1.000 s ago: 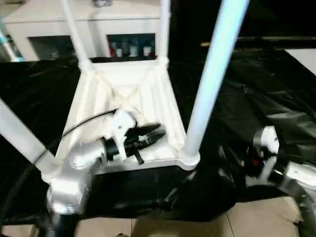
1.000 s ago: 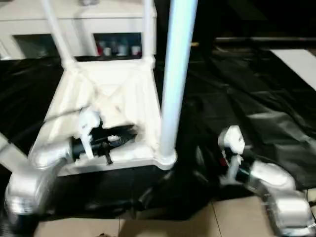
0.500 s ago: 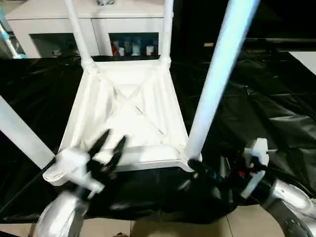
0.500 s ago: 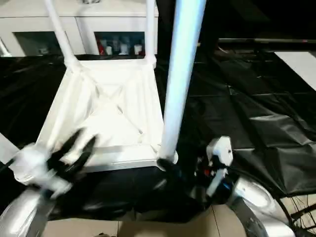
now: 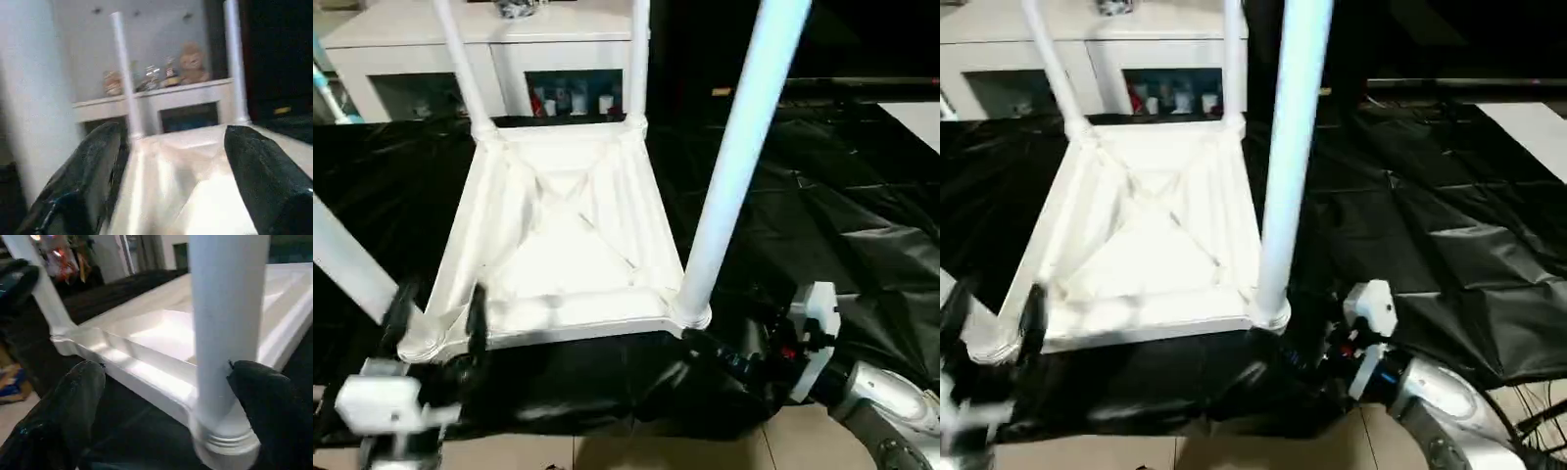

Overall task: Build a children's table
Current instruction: Flip table

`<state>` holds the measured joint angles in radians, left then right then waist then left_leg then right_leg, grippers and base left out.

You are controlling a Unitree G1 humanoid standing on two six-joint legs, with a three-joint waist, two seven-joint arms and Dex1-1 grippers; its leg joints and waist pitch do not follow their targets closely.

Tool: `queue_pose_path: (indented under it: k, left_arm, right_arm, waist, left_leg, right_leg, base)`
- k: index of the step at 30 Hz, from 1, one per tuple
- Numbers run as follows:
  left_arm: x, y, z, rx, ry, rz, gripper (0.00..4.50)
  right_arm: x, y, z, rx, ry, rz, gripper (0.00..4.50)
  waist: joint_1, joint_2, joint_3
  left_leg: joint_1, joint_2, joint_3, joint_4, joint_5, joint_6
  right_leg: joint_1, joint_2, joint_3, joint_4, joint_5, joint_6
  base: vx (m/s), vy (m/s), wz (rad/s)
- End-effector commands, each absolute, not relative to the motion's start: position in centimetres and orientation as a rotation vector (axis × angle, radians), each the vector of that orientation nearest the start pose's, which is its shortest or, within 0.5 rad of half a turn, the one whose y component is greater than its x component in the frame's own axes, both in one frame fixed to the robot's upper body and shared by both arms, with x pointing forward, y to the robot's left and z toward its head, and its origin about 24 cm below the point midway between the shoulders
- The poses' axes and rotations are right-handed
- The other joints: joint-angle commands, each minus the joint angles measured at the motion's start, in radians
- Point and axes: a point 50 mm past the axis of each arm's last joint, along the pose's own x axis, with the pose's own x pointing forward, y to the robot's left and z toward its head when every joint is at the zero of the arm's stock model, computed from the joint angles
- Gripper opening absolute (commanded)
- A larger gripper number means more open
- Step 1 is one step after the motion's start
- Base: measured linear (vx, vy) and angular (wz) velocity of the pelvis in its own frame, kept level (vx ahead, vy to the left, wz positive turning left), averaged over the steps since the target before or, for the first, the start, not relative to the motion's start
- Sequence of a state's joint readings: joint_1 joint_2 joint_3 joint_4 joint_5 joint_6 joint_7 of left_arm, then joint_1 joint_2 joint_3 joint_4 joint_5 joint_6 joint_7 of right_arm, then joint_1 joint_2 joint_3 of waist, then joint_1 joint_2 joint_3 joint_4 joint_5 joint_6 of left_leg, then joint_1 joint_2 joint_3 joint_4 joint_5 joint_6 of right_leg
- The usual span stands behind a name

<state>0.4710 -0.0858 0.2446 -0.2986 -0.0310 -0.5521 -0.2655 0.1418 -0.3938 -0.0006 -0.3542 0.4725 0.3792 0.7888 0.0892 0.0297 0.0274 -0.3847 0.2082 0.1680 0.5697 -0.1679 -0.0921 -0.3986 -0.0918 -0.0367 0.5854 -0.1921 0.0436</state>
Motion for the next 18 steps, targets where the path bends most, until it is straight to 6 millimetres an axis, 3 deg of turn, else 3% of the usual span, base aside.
queue_pose_path:
  k: [1, 5, 9, 13, 16, 18]
  left_arm:
    - [13.6, 20.4, 6.4, 0.114, -0.357, 0.219, 4.09]
    - [12.6, 21.6, 5.3, 0.097, -0.321, 0.355, 4.43]
    - [12.6, 22.2, 5.0, 0.096, -0.322, 0.392, 4.43]
    - [14.9, 23.2, 3.9, 0.004, -0.309, 0.309, 4.43]
    - [16.0, 23.6, 3.5, 0.016, -0.293, 0.238, 4.43]
    - [16.6, 24.1, 3.2, 0.011, -0.277, 0.227, 4.43]
  right_arm:
    - [20.7, -16.2, 7.2, 0.114, 0.156, 0.901, 4.5]
    - [21.1, -15.6, 7.1, 0.106, 0.151, 0.904, 4.5]
    - [21.1, -15.4, 7.1, 0.114, 0.15, 0.909, 4.5]
    - [21.3, -15.0, 7.1, 0.123, 0.14, 0.927, 4.5]
    - [21.1, -14.8, 7.3, 0.144, 0.147, 0.967, 4.5]
    - [20.9, -14.7, 7.3, 0.147, 0.154, 0.993, 4.5]
  waist:
    - [0.003, -0.005, -0.034]
    - [0.002, -0.009, -0.033]
    - [0.003, -0.007, -0.034]
    - [0.007, -0.005, -0.039]
    - [0.004, -0.003, -0.037]
    - [0.004, -0.001, -0.042]
  left_leg:
    - [0.004, 0.016, -0.003, -0.071, -0.385, 0.031]
    - [0.003, 0.012, -0.003, -0.071, -0.393, 0.032]
    - [0.004, 0.014, -0.006, -0.072, -0.4, 0.027]
    - [0.014, 0.01, -0.007, -0.07, -0.414, 0.018]
    - [0.009, 0.011, -0.008, -0.075, -0.418, 0.013]
    - [0.014, 0.011, -0.009, -0.072, -0.427, 0.009]
  right_leg:
    - [0.027, -0.018, 0.021, -0.087, -0.306, -0.06]
    - [0.026, -0.019, 0.02, -0.091, -0.365, -0.04]
    - [0.024, -0.018, 0.021, -0.093, -0.386, -0.027]
    - [0.017, -0.017, 0.022, -0.092, -0.383, -0.03]
    - [0.021, -0.017, 0.021, -0.09, -0.363, -0.036]
    - [0.021, -0.017, 0.021, -0.086, -0.343, -0.04]
  base:
    - [0.0, 0.0, 0.0]
    - [0.0, 0.0, 0.0]
    - [0.0, 0.0, 0.0]
    - [0.0, 0.0, 0.0]
    - [0.0, 0.0, 0.0]
    - [0.0, 0.0, 0.0]
